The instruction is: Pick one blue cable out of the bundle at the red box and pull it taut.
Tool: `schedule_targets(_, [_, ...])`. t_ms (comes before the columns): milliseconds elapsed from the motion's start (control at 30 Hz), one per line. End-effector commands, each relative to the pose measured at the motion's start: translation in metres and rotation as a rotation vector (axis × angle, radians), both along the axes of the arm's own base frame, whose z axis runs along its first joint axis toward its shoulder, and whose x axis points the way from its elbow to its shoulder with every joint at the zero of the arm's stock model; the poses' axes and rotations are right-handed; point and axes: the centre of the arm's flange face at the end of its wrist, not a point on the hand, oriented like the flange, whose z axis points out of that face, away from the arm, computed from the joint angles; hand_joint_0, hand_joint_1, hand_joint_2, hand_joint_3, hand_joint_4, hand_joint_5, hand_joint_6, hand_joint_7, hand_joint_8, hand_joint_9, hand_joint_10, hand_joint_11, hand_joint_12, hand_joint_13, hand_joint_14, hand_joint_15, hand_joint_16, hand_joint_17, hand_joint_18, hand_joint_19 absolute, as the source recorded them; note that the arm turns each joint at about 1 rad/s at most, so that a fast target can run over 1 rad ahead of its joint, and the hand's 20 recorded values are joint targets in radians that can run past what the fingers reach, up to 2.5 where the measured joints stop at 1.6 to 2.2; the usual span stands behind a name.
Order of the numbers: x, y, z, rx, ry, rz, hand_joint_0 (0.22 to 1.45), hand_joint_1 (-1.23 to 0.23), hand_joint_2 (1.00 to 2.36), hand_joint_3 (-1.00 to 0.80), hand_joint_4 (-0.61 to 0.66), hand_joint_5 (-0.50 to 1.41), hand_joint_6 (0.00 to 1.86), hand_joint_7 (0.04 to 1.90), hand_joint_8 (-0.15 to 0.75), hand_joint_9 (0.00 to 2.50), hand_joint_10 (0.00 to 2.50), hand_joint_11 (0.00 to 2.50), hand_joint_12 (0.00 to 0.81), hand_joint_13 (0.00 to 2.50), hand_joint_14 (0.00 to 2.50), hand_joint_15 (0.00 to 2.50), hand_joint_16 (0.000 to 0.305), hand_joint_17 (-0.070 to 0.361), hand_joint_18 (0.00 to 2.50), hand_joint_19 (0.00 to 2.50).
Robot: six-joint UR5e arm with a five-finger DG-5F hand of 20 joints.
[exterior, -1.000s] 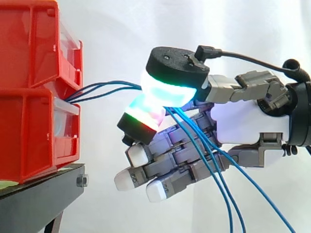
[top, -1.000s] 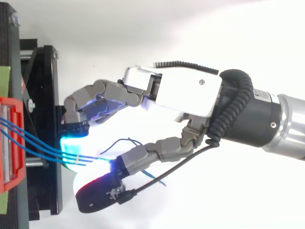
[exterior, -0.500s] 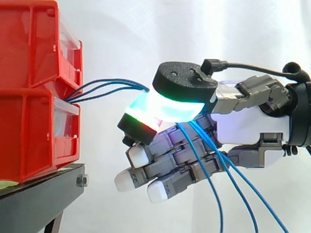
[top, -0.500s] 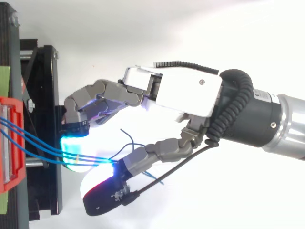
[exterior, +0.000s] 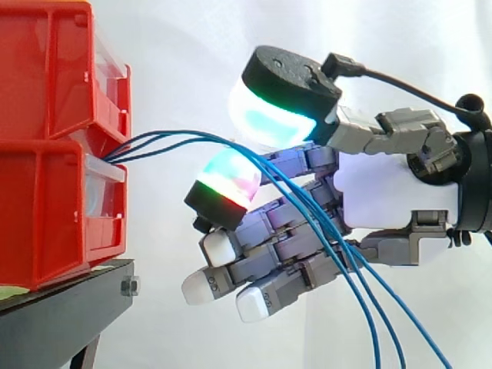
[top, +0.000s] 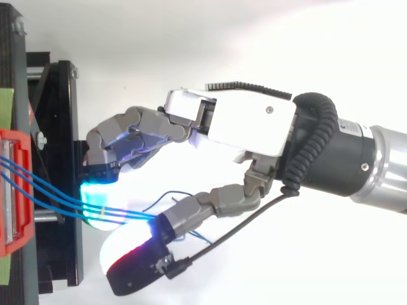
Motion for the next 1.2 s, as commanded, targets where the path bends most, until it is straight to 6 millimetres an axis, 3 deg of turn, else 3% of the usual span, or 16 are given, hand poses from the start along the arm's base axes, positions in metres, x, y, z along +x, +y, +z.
schedule_targets(0, [0.0, -0.0005, 0.0, 0.0, 0.0, 0.0, 0.52, -0.68, 1.0, -0.5, 0.31, -0.23, 0.85, 1.16, 0.4, 0.63, 0.01, 0.91, 0.461, 0.54, 0.01, 0.22, 0.064, 0.144, 0.72, 0.38])
schedule_targets(233, [0.0, 0.0007, 0.0, 0.0, 0.0, 0.001, 0.58, -0.69, 1.0, -0.46, 0.29, -0.22, 0.84, 1.2, 0.386, 0.63, 0.01, 0.91, 0.443, 0.53, 0.01, 0.21, 0.061, 0.137, 0.69, 0.4])
schedule_targets(567, [0.0, -0.0005, 0.0, 0.0, 0.0, 0.0, 0.64, -0.77, 1.02, -0.17, 0.27, -0.22, 0.86, 1.22, 0.384, 0.65, 0.02, 0.91, 0.441, 0.55, 0.01, 0.21, 0.06, 0.135, 0.71, 0.39])
schedule_targets(1167, [0.0, 0.0007, 0.0, 0.0, 0.0, 0.001, 0.76, -0.9, 1.01, -0.31, 0.25, -0.25, 0.88, 1.18, 0.358, 0.6, 0.01, 0.91, 0.435, 0.56, 0.01, 0.2, 0.058, 0.132, 0.73, 0.36])
